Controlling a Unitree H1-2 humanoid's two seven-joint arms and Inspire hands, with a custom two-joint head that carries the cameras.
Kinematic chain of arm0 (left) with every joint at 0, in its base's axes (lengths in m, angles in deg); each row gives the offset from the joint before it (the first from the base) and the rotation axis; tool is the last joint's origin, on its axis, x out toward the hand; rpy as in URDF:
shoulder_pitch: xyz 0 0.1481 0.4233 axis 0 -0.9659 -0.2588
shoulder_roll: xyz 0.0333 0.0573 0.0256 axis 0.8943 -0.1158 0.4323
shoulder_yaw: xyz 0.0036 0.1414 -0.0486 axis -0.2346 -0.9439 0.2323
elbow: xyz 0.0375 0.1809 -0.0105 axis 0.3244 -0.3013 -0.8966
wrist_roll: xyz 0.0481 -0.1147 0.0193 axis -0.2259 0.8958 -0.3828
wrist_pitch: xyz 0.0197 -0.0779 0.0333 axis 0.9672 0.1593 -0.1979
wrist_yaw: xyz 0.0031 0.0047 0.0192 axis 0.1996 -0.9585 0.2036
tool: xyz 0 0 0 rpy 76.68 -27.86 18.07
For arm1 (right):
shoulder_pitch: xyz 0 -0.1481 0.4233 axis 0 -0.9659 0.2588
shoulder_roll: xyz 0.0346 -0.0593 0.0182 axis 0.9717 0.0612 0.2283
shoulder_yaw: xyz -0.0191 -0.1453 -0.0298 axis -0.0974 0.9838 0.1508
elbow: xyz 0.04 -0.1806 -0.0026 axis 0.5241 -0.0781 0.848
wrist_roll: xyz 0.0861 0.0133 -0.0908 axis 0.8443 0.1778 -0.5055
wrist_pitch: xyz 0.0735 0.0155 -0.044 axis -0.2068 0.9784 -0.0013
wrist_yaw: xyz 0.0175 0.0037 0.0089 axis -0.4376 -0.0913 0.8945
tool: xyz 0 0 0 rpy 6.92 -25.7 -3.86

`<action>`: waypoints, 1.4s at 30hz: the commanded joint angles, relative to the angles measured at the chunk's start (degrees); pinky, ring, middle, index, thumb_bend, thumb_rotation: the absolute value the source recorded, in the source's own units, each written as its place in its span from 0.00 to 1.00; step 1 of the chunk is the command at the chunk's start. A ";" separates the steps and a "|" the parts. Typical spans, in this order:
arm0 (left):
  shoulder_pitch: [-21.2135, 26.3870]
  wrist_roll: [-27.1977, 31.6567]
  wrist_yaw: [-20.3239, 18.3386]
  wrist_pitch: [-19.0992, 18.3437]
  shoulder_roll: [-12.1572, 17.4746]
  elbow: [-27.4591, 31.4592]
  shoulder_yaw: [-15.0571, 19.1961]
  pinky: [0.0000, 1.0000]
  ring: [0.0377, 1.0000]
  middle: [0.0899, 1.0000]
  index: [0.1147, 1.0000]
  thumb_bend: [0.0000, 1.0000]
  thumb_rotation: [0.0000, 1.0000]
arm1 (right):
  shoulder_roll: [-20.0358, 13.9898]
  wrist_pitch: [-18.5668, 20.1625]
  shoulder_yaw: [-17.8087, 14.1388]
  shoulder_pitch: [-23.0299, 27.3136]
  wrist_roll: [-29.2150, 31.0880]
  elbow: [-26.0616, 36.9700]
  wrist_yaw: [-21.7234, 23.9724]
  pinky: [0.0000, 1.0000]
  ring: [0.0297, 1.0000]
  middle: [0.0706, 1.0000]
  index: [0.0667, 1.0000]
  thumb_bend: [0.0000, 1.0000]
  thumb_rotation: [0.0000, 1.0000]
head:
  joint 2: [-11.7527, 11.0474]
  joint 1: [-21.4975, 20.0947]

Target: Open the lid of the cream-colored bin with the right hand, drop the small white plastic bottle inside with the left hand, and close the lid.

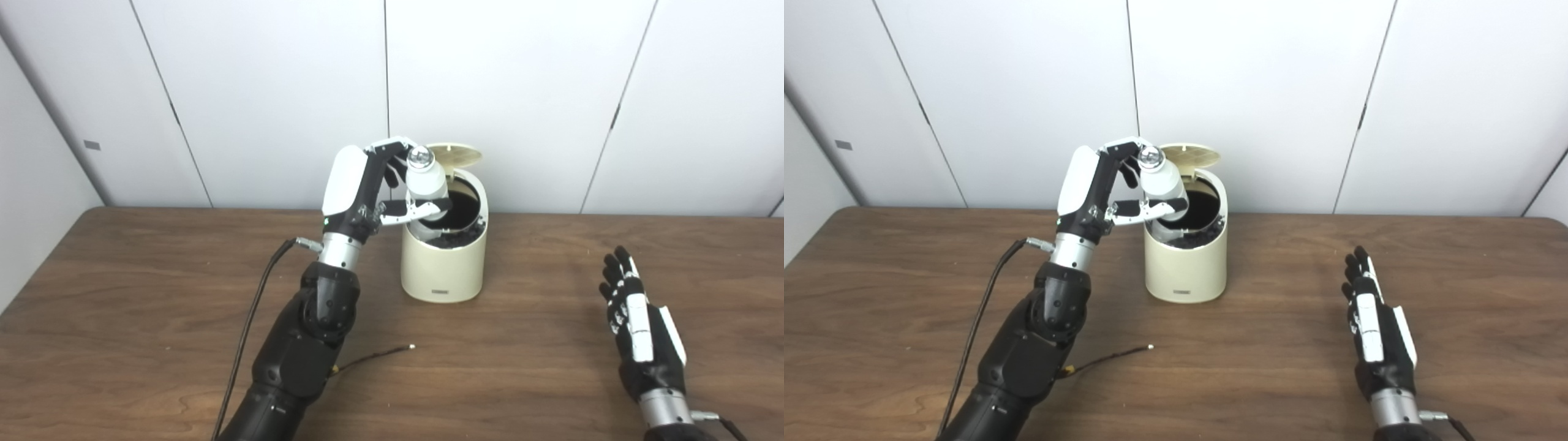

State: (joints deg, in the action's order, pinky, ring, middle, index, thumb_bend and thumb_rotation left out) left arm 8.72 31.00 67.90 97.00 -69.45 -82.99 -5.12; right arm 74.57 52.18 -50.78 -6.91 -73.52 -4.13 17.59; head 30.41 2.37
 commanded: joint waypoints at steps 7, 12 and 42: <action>3.19 0.07 1.38 2.15 -0.01 -0.26 -0.09 0.33 0.41 0.45 0.43 0.47 0.00 | 1.30 -1.54 0.33 -0.63 0.79 -1.90 -0.11 1.00 1.00 0.99 1.00 0.61 0.96 | 0.12 -0.11; 2.75 0.97 0.03 1.09 -0.02 0.88 0.15 0.32 0.38 0.44 0.47 0.47 0.00 | 1.20 0.04 0.41 -1.11 0.65 -0.49 -0.20 1.00 1.00 0.97 0.99 0.62 0.95 | 0.33 0.00; 2.03 -1.22 -3.43 -6.43 1.11 4.20 -1.40 0.54 0.59 0.62 0.43 0.52 0.04 | -0.04 -0.43 0.68 -0.45 0.29 -1.86 0.51 1.00 1.00 0.93 0.99 0.66 0.94 | 0.53 -0.01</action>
State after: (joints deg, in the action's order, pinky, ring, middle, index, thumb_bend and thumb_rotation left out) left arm 8.24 29.09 63.44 89.12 -68.73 -80.37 -6.92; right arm 74.18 52.45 -50.45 -6.87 -73.61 -4.10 17.91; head 30.94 2.29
